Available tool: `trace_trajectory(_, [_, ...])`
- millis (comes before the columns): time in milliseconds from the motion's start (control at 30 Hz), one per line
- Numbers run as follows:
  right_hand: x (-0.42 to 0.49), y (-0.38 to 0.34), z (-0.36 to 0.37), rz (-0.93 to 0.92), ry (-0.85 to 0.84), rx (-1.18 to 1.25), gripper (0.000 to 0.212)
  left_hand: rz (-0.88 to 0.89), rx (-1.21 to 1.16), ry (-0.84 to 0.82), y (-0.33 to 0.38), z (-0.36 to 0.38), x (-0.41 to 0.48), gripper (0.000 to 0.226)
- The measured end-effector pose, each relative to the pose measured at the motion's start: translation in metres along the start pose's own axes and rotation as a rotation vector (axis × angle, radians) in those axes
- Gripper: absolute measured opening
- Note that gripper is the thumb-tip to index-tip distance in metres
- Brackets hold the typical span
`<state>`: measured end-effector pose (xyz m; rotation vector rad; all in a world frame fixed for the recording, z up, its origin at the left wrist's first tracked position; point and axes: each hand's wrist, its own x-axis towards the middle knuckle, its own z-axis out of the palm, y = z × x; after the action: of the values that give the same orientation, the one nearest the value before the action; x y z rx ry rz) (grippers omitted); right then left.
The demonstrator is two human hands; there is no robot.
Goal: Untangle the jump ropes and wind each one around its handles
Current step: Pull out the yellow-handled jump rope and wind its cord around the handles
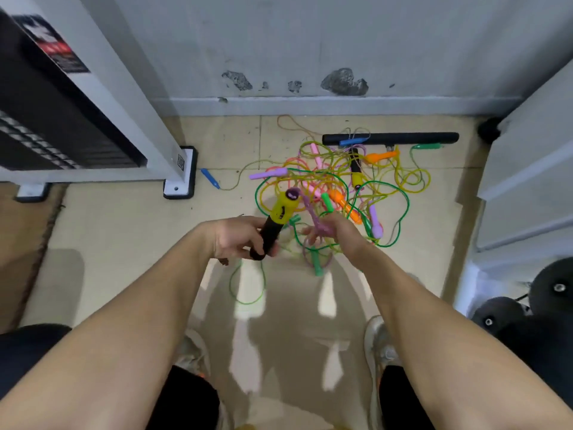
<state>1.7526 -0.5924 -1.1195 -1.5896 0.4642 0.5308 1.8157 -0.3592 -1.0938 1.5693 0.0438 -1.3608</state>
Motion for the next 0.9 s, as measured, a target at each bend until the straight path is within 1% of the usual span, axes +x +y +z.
trace_trajectory(100, [-0.020,-0.013,0.003,0.052,-0.057,0.065,0.064,0.112,-0.334,0.109,0.028,0.008,-0.039,0.021])
trace_trajectory(167, [-0.033,-0.017,0.004,0.099,-0.068,0.047,0.067,0.203,-0.434,0.278,0.038,0.008,-0.057,0.017])
trace_trajectory(200, [-0.037,-0.016,0.003,0.097,-0.063,-0.019,0.064,0.251,-0.483,0.388,0.041,0.006,-0.064,0.019])
trace_trajectory(233, [-0.041,-0.012,0.001,0.084,-0.027,-0.147,0.060,0.290,-0.566,0.488,0.042,0.001,-0.068,0.023])
trace_trajectory(300, [-0.049,-0.007,-0.004,0.070,0.061,-0.426,0.051,0.338,-0.750,0.626,0.040,-0.009,-0.075,0.028])
trace_trajectory(333, [-0.054,-0.006,-0.005,0.074,0.085,-0.490,0.049,0.341,-0.771,0.666,0.036,-0.011,-0.078,0.028])
trace_trajectory(367, [-0.058,-0.009,-0.004,0.091,0.097,-0.461,0.049,0.333,-0.700,0.704,0.031,-0.010,-0.079,0.023])
trace_trajectory(400, [-0.064,-0.017,0.001,0.098,0.104,-0.346,0.046,0.316,-0.524,0.740,0.026,-0.005,-0.080,0.015])
trace_trajectory(433, [-0.068,-0.027,0.007,0.091,0.100,-0.204,0.042,0.297,-0.322,0.741,0.021,0.003,-0.080,0.006])
trace_trajectory(467, [-0.072,-0.040,0.015,0.067,0.079,-0.052,0.037,0.304,-0.144,0.699,0.016,0.014,-0.079,0.009])
trace_trajectory(500, [-0.074,-0.054,0.023,0.026,0.062,0.063,0.033,0.330,-0.022,0.621,0.013,0.025,-0.076,0.018])
trace_trajectory(533, [-0.076,-0.069,0.032,-0.022,0.043,0.155,0.032,0.357,0.039,0.522,0.012,0.038,-0.075,0.025])
trace_trajectory(600, [-0.078,-0.093,0.045,-0.095,0.027,0.250,0.034,0.397,0.084,0.356,0.014,0.062,-0.071,0.024])
trace_trajectory(667, [-0.078,-0.109,0.049,-0.130,0.039,0.325,0.035,0.422,0.073,0.314,0.014,0.075,-0.066,0.015])
trace_trajectory(767, [-0.078,-0.116,0.039,-0.162,0.060,0.426,0.031,0.435,0.062,0.395,0.015,0.076,-0.070,0.004])
trace_trajectory(833, [-0.077,-0.114,0.030,-0.168,0.097,0.483,0.034,0.425,-0.096,0.427,0.018,0.073,-0.073,0.020])
trace_trajectory(867, [-0.077,-0.113,0.027,-0.166,0.139,0.481,0.033,0.433,-0.236,0.414,0.022,0.073,-0.075,0.023])
trace_trajectory(900, [-0.077,-0.108,0.025,-0.163,0.193,0.453,0.028,0.451,-0.369,0.385,0.027,0.073,-0.078,0.022])
